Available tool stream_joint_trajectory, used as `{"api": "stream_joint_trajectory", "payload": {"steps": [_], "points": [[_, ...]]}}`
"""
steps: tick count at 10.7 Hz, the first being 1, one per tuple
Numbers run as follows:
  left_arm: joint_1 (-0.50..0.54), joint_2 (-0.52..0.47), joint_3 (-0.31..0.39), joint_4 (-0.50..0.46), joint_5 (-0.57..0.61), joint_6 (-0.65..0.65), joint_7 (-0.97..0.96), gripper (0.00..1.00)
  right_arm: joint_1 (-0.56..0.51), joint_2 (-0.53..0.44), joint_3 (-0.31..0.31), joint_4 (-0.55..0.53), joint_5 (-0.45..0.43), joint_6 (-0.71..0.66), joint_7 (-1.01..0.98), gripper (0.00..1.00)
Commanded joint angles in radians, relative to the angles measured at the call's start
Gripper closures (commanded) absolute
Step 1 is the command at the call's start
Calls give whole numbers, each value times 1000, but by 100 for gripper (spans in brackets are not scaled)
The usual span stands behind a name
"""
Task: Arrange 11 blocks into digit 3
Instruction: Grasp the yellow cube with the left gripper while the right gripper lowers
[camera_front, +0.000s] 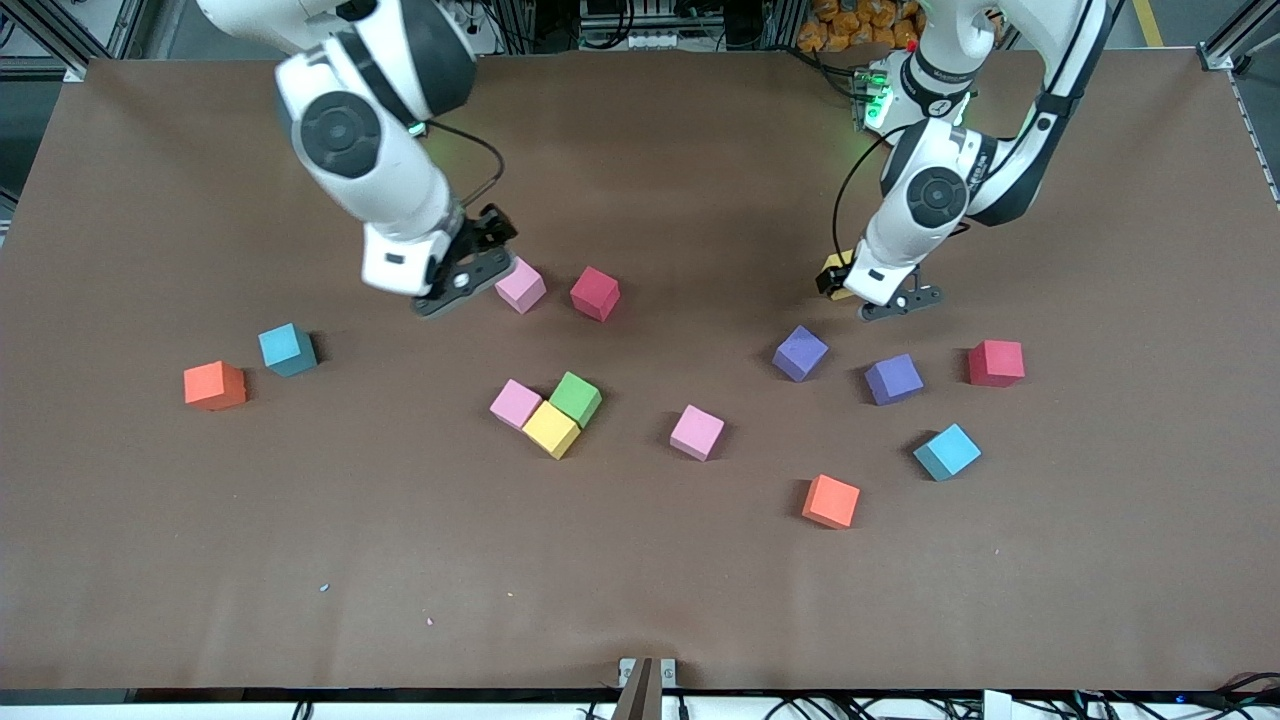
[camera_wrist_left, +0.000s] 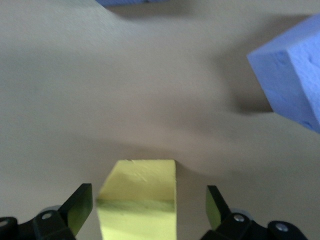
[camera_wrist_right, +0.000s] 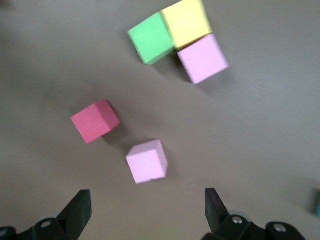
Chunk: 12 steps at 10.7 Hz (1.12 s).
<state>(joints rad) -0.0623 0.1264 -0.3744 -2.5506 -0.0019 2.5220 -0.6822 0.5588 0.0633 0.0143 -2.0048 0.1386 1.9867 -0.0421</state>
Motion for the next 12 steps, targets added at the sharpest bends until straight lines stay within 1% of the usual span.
{"api": "stream_joint_trajectory", "payload": {"steps": [1,2,3,4,6,7,8,10,11,12], "points": [[4,4,-21,-42,-24,59,-20,0,105,-66,-8,-196,53,213,10,0],[4,4,-21,-62,-24,92,-19,0,157,-60,-8,-262,53,362,11,0],[4,6,-21,-60,-23,92,-19,0,177,-39,-8,-317,55,480,13,0],[3,4,-21,-62,-23,92,-19,0,208,-16,-7,-350,55,553,13,0],[4,3,-23,-80,-23,90,-19,0,289,50,-8,-356,55,660,104,0],[10,-4,-23,-86,-24,90,-22,78,324,105,-10,-356,55,743,128,0],[15,-1,-23,-82,-24,89,-26,100,331,145,-10,-356,55,792,131,0],[7,1,-24,-73,-24,89,-109,100,332,197,-11,-348,52,799,130,0],[1,4,-34,-57,-23,87,-185,100,331,205,-11,-336,52,800,128,0],[-10,9,-65,-39,-23,86,-236,100,325,208,-13,-322,50,799,123,0]]}}
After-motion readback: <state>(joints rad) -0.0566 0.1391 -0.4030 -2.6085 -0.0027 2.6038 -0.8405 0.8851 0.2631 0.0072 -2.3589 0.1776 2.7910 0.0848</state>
